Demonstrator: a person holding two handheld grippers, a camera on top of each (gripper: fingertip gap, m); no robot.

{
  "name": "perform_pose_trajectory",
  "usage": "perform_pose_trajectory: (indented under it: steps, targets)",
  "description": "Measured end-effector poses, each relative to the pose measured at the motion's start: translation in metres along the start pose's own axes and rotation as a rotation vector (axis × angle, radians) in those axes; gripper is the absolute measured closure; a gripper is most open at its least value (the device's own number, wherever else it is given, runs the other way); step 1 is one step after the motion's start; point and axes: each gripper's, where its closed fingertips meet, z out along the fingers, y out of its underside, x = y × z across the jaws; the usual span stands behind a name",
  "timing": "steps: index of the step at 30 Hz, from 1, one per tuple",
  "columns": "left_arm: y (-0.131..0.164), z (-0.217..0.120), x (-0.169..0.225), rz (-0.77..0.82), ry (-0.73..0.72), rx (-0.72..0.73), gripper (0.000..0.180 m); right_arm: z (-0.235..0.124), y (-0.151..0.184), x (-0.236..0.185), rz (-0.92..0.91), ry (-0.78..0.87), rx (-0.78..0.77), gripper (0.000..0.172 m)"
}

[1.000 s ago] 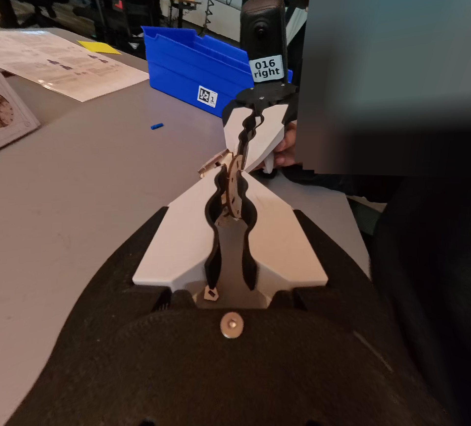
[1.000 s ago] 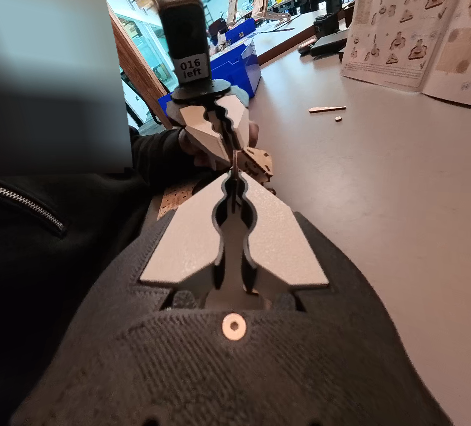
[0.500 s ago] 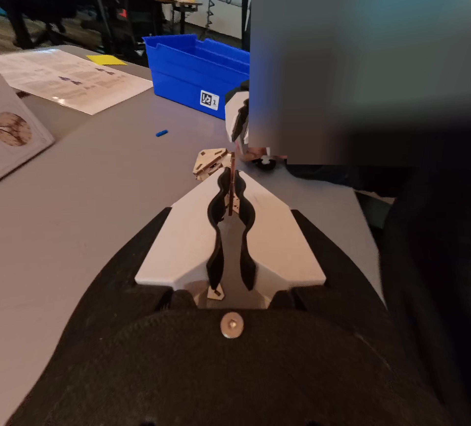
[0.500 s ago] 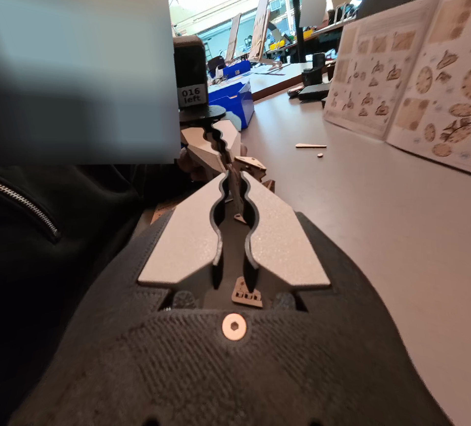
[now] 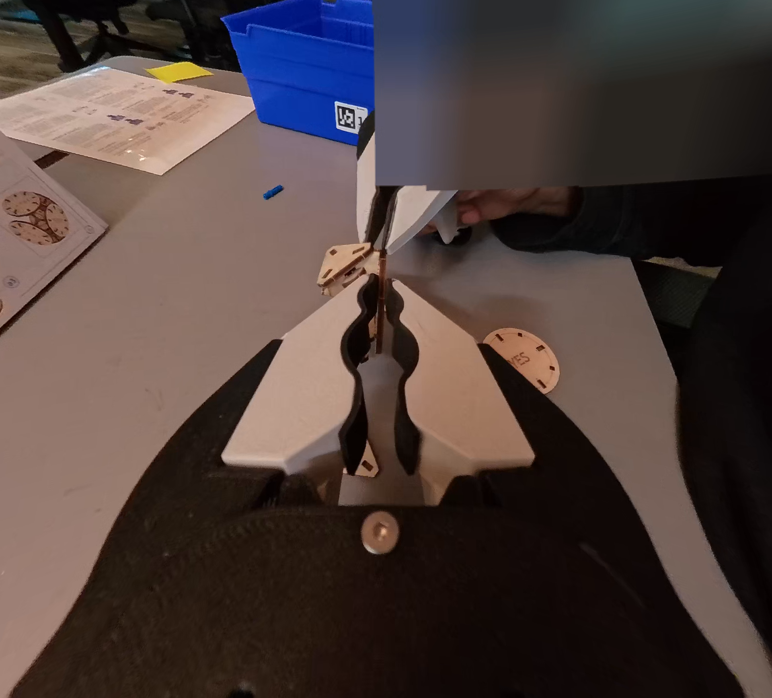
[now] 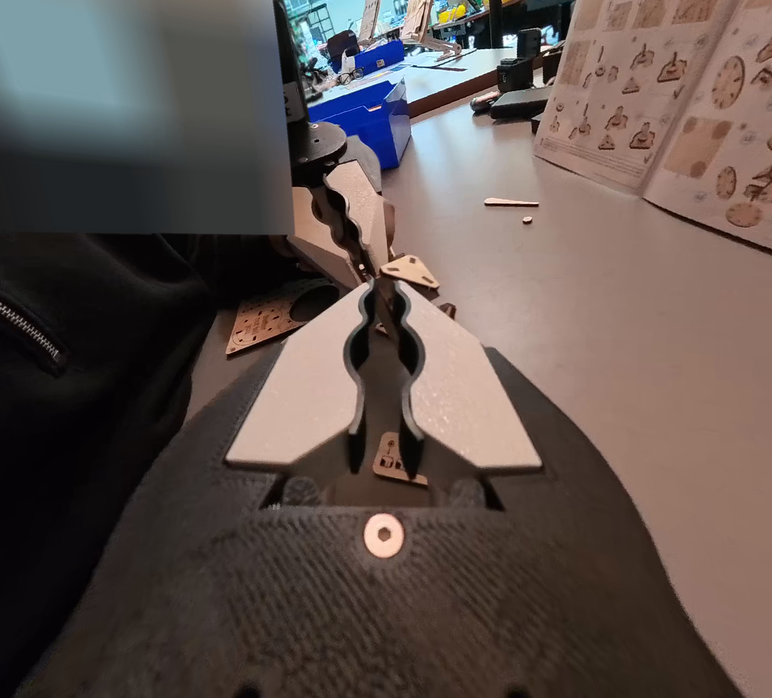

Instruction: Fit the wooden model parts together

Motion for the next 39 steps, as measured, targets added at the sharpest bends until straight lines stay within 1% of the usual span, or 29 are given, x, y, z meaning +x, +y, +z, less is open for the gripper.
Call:
perform_pose_trajectory:
  steps: [4,9,12,16,21,23,25,30,34,39]
  targets:
    - [0.002,0.001,0.001,0.002,0.002,-0.013,0.18,0.001,0.002,0.0,0.023,-0.012,-0.011,0.167]
    - [0.003,0.002,0.002,0.003,0.01,-0.016,0.18,-0.002,-0.001,-0.001,0.16,-0.091,0.035,0.167]
    - [0.004,0.003,0.004,0.004,0.013,-0.023,0.18,-0.002,0.0,-0.001,0.183,-0.108,0.03,0.167]
    - [0.006,0.003,0.003,0.003,0.011,-0.029,0.18,-0.001,0.002,0.0,0.133,-0.074,0.007,0.167]
    - [0.007,0.003,0.003,0.022,0.001,-0.044,0.18,-0.004,-0.001,0.004,-0.06,0.036,-0.021,0.154]
    - [0.008,0.004,0.005,0.028,0.009,-0.049,0.18,-0.003,0.0,0.002,-0.138,0.06,-0.048,0.152]
    - [0.008,0.005,0.008,0.04,0.019,-0.046,0.18,-0.001,0.003,-0.001,-0.175,0.063,-0.064,0.151]
    - [0.006,0.005,0.013,0.038,0.05,-0.035,0.18,-0.001,0.006,-0.001,-0.163,0.043,-0.075,0.148]
    - [0.005,0.003,0.019,0.074,0.084,-0.02,0.18,-0.001,0.006,-0.004,-0.148,0.009,-0.072,0.143]
    - [0.006,0.002,0.02,0.114,0.078,-0.017,0.18,0.001,0.008,-0.005,-0.097,-0.037,-0.067,0.145]
